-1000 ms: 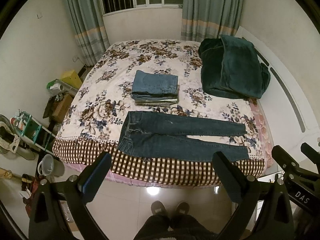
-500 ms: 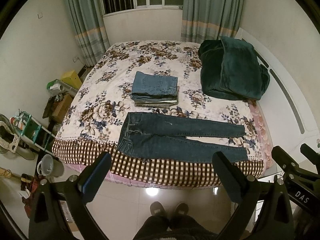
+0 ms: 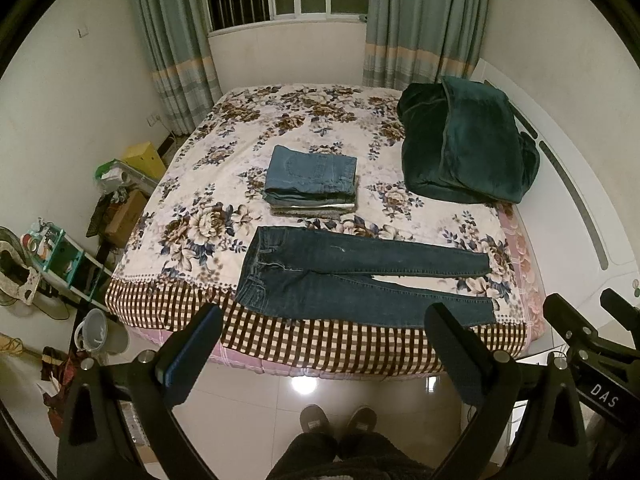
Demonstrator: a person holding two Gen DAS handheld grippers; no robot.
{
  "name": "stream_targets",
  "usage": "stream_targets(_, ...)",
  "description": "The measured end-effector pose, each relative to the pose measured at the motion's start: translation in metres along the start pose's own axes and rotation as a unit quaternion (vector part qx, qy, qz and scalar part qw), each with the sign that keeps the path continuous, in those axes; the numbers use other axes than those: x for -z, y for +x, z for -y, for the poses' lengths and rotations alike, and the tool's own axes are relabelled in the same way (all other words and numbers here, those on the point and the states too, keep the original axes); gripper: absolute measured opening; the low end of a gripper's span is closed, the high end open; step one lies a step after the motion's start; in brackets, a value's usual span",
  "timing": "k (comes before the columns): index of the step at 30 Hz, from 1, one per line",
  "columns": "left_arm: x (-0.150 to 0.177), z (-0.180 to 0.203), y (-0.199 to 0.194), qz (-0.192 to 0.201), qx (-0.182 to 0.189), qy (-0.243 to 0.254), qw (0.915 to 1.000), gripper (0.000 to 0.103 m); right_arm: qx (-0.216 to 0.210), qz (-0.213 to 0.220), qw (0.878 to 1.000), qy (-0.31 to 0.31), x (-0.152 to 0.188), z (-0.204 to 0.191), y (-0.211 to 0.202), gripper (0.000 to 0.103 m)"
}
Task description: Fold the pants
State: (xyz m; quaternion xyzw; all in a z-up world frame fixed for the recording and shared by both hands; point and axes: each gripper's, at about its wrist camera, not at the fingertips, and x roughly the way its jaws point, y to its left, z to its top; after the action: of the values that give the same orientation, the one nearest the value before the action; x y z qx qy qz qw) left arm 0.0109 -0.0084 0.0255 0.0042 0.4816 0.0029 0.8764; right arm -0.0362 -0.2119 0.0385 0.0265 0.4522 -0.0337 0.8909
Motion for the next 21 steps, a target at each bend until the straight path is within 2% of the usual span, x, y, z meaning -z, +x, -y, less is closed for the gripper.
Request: stream_targets(21,-0.0030,-0.0021,-0.0066,0.004,-0.001,0.001,1.0000,0.103,-0.003,0.001,1.000,-0.001,-0.0005,-0.0023,-0.0027,0.103)
